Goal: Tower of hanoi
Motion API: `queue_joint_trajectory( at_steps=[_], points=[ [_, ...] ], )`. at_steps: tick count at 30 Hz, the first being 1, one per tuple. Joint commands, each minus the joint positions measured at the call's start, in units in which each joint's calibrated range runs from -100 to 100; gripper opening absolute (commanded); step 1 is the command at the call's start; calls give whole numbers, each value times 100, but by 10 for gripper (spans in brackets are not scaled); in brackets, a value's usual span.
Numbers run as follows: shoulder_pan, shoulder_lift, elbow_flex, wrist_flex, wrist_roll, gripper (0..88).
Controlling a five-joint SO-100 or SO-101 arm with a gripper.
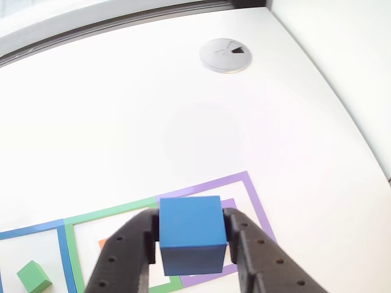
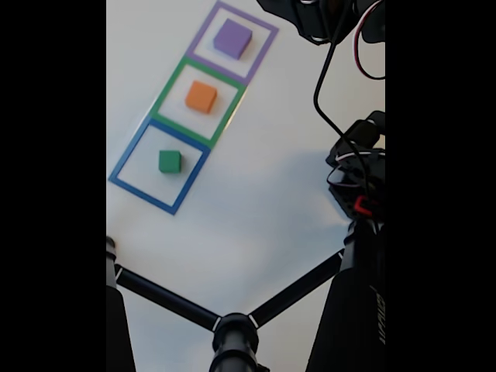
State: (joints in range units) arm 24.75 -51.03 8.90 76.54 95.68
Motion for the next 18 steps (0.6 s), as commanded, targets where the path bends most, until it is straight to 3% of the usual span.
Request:
queue_joint_trajectory(
  at_steps=[1,8,18],
  points=[
    [468,-4,119,-342,9,46],
    [1044,-125,1456,-1468,313,48],
    [1350,319,5365,-5970,432,48]
  ],
)
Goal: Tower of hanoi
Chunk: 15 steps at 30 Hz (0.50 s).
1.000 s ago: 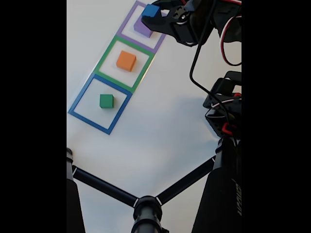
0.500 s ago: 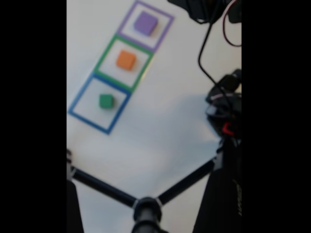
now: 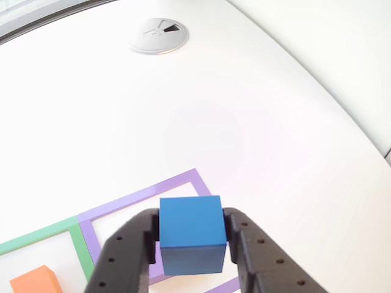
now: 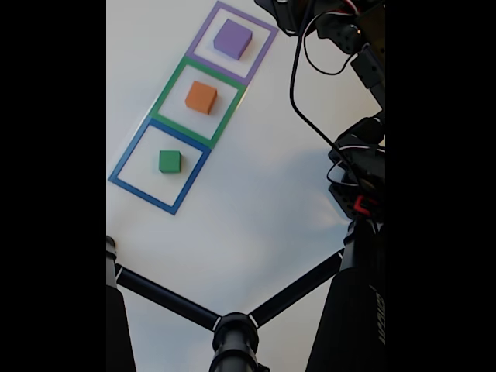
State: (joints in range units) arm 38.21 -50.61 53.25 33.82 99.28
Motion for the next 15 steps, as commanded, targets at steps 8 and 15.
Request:
queue_joint_trajectory(
  at_steps=[8,15],
  points=[
    [-158,2942,1729,-5576,72,48],
    [-283,5081,1338,-7584,72,48]
  ],
)
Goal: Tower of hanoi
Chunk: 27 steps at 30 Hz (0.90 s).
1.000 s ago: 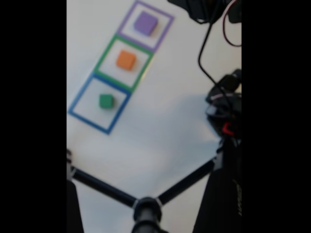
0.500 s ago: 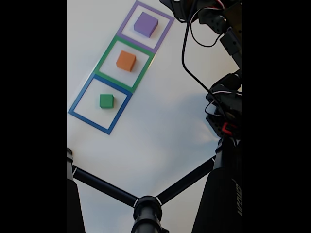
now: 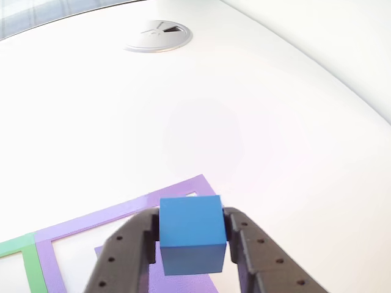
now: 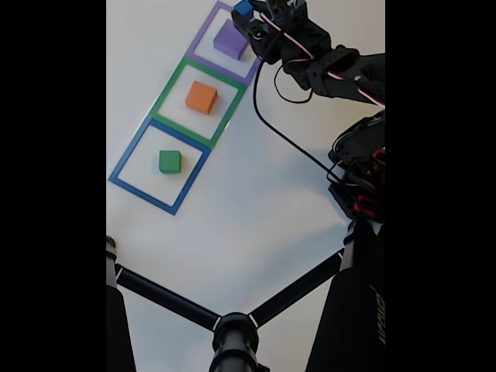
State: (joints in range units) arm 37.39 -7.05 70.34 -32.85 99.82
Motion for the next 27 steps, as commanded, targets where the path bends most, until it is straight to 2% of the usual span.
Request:
queue_joint_trajectory(
  at_steps=[1,11,19,22,27],
  points=[
    [-230,903,-425,-1063,18,48],
    [-613,1702,-561,-1630,18,49],
    [-508,1952,-516,-1808,18,58],
    [-441,1985,-534,-1808,18,95],
    [-364,2025,-516,-1792,18,207]
  ],
)
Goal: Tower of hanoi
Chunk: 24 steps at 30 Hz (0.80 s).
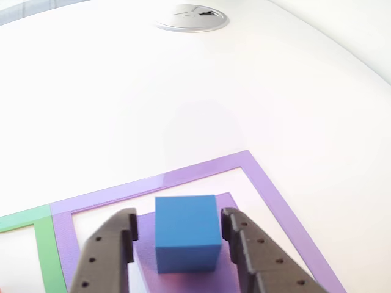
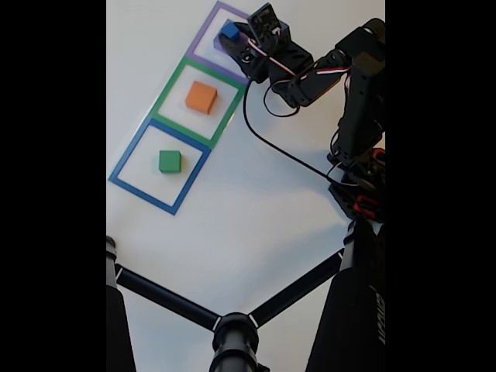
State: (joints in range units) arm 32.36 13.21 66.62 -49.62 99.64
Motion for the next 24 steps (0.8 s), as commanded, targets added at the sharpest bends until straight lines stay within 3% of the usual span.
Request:
queue_joint_trajectory(
  at_steps=[1,6,10,14,19,24],
  points=[
    [139,-1,-144,-115,36,216],
    [110,-373,-180,128,36,238],
    [101,-1253,-144,978,36,238],
    [101,-2714,-199,2703,36,223],
    [53,-4603,-844,5739,36,77],
    [-187,-5871,-1371,7877,36,12]
  ],
)
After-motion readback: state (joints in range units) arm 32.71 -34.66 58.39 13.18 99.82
